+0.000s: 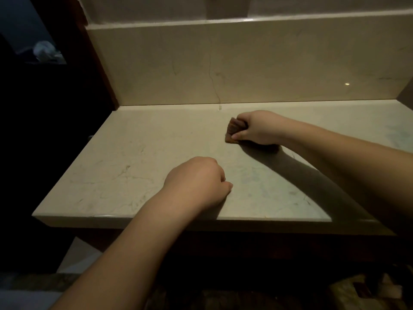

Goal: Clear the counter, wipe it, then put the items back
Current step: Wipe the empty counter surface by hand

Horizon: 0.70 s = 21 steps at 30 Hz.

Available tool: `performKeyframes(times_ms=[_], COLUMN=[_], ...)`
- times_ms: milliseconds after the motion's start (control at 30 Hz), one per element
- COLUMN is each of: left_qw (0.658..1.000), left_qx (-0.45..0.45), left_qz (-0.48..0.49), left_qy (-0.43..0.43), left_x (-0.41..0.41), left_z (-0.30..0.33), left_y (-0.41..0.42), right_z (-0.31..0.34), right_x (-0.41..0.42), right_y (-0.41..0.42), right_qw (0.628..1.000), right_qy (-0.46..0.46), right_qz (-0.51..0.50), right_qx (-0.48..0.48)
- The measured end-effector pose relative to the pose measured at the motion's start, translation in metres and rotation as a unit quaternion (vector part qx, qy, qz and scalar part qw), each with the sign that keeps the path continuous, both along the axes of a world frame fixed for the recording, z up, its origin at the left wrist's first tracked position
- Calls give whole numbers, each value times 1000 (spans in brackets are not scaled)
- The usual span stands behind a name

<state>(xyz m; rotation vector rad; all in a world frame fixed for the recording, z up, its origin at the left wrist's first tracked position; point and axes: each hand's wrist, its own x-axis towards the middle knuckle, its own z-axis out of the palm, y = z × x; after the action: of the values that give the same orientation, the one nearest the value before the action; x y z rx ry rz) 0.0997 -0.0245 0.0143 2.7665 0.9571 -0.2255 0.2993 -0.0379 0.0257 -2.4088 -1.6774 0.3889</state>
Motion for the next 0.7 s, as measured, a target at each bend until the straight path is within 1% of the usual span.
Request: performKeyframes(times_ms=[100,200,300,400,533,633,700], left_qw=[1000,1000,1000,999,999,997,997], left_qx=[-6,-8,-11,-19,-22,-9,0], left_qz=[0,-1,12,29,50,70,76], left_qy=[9,15,17,9,-4,-1,11], left_x=[1,1,4,5,6,9,11], left_z=[2,4,7,7,7,5,3], left_y=[1,2,0,0,-1,-4,-6], right_z=[-1,2,11,11,4,-4,-5], right_x=[-4,-3,8,27,48,60,72], right_y=[-19,-35,-15,27,76,88,82], right_qw=[999,995,992,995,999,999,998], right_qy=[1,-3,-4,-28,-37,-31,-32], right_qz=[39,72,66,42,-6,-26,-37], right_qx=[-21,-71,-107,-84,-17,27,35])
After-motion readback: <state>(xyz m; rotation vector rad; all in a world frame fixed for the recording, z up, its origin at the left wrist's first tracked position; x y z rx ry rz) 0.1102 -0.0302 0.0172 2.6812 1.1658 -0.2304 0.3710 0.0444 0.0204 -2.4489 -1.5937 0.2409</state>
